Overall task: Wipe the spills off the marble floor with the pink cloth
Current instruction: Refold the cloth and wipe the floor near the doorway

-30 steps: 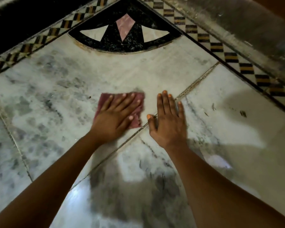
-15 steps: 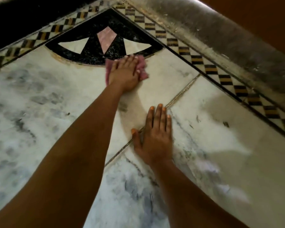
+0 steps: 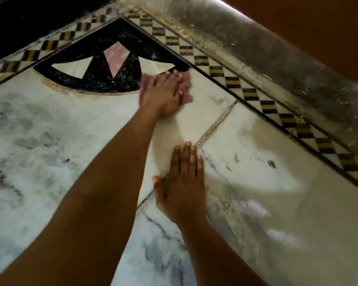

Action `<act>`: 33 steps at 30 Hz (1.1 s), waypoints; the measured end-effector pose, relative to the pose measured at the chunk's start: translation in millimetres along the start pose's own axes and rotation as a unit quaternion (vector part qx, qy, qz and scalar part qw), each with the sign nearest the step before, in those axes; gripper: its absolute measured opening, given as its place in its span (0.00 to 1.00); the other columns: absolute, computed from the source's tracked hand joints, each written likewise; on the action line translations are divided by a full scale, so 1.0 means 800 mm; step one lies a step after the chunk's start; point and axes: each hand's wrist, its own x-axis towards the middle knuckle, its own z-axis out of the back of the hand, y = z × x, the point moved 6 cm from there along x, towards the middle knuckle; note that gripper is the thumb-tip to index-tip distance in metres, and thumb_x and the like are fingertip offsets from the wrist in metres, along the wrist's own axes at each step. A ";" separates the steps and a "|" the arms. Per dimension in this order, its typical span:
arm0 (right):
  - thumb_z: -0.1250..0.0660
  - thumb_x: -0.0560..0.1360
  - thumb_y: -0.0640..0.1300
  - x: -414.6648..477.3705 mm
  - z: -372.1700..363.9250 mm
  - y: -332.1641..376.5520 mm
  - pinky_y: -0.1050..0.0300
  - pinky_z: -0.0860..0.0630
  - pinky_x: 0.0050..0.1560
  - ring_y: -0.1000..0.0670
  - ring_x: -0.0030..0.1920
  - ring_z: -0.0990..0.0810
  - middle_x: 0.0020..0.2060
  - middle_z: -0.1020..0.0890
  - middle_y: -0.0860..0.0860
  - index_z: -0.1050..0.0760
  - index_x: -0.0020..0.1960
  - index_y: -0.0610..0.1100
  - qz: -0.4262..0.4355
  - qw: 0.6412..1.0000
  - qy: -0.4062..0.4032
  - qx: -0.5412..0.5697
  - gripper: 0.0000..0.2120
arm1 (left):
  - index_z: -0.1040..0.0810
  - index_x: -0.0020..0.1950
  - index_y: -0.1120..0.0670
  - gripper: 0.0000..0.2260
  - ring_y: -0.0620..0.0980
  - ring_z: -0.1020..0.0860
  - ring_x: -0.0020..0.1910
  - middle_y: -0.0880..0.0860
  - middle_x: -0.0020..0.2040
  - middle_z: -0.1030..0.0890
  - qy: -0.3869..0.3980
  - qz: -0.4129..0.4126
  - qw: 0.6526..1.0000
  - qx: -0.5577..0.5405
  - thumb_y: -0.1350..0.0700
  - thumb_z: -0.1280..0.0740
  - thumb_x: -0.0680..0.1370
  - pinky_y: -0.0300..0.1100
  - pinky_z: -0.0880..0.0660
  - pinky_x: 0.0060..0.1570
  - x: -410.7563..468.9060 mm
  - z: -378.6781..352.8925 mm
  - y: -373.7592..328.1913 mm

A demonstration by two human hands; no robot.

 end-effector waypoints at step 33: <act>0.54 0.77 0.61 0.002 -0.008 -0.002 0.45 0.62 0.75 0.42 0.76 0.63 0.75 0.59 0.38 0.62 0.76 0.37 0.013 0.995 0.067 -0.068 0.38 | 0.47 0.76 0.42 0.26 0.48 0.49 0.76 0.44 0.77 0.47 -0.057 0.077 0.995 -0.004 0.43 0.56 0.77 0.48 0.58 0.73 -0.244 -0.020 0.084</act>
